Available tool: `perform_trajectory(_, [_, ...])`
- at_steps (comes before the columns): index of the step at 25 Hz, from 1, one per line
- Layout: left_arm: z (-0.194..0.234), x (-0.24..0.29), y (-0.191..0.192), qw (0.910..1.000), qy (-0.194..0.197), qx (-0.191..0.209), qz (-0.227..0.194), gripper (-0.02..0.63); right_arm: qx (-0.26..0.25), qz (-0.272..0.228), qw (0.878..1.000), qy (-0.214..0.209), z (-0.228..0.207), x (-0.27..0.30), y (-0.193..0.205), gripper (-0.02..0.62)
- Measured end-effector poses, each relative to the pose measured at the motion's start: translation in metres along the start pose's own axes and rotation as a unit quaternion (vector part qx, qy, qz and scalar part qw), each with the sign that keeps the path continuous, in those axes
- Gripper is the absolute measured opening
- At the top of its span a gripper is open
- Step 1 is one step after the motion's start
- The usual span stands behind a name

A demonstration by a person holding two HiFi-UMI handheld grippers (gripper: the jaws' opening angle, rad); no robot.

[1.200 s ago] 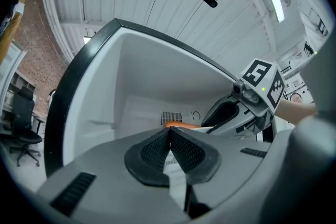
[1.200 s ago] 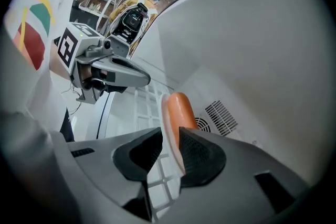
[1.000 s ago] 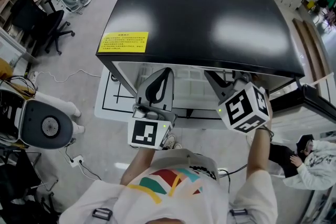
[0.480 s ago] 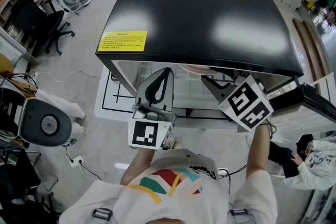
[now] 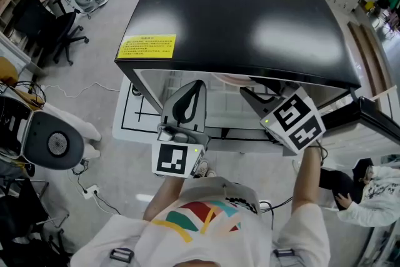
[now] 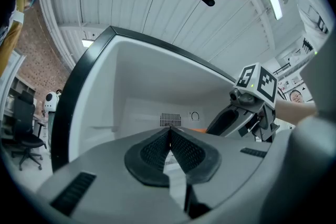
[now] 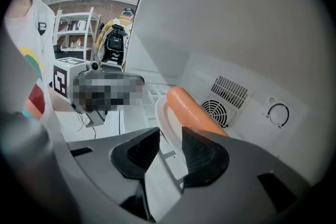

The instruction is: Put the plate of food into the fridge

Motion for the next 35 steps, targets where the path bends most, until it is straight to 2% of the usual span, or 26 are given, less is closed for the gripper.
perform_trajectory(3, [-0.001, -0.001, 0.0, 1.0, 0.004, 0.002, 0.002, 0.008, 0.035, -0.005, 0.999, 0.035, -0.005, -0.001, 0.002, 0.118])
perform_trajectory(5, [-0.002, -0.001, -0.001, 1.0, 0.004, 0.008, 0.002, 0.008, 0.045, -0.016, 0.995, 0.088, -0.008, -0.001, 0.001, 0.121])
perform_trajectory(8, [-0.007, -0.001, -0.005, 0.9995, -0.001, 0.032, 0.005, 0.008, 0.015, -0.022, 0.982, 0.189, -0.01, -0.003, 0.0, 0.121])
perform_trajectory(10, [-0.009, -0.001, -0.006, 0.9992, 0.001, 0.038, 0.009, 0.008, -0.015, -0.02, 0.974, 0.226, -0.008, -0.005, -0.002, 0.121])
perform_trajectory(12, [-0.01, -0.002, -0.007, 0.9992, 0.002, 0.038, 0.009, 0.008, -0.026, -0.02, 0.973, 0.23, -0.002, -0.008, -0.004, 0.12])
perform_trajectory(17, [-0.013, -0.006, -0.01, 0.9994, 0.005, 0.034, 0.007, 0.008, -0.008, -0.035, 0.976, 0.213, 0.008, -0.013, -0.006, 0.12])
perform_trajectory(23, [-0.018, -0.007, -0.014, 0.9994, 0.014, 0.031, 0.003, 0.008, 0.064, -0.081, 0.973, 0.206, 0.013, -0.026, -0.015, 0.12])
perform_trajectory(28, [-0.026, -0.004, -0.017, 0.9994, 0.025, 0.026, -0.002, 0.008, 0.111, -0.129, 0.96, 0.225, 0.009, -0.042, -0.025, 0.12])
perform_trajectory(32, [-0.032, -0.003, -0.021, 0.9991, 0.035, 0.025, -0.009, 0.008, 0.152, -0.182, 0.942, 0.237, 0.004, -0.059, -0.035, 0.12])
perform_trajectory(35, [-0.034, -0.003, -0.024, 0.9988, 0.041, 0.023, -0.012, 0.008, 0.173, -0.194, 0.931, 0.256, -0.002, -0.071, -0.033, 0.12])
Point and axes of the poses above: the fingertips, and each gripper's own axes: x forward along the fingers, z to its left, y out of its underside, the point moved 1 cm from there along -x, backward along the fingers, and after that the axes turned 13 degrees about y, right-handed, at the moved point
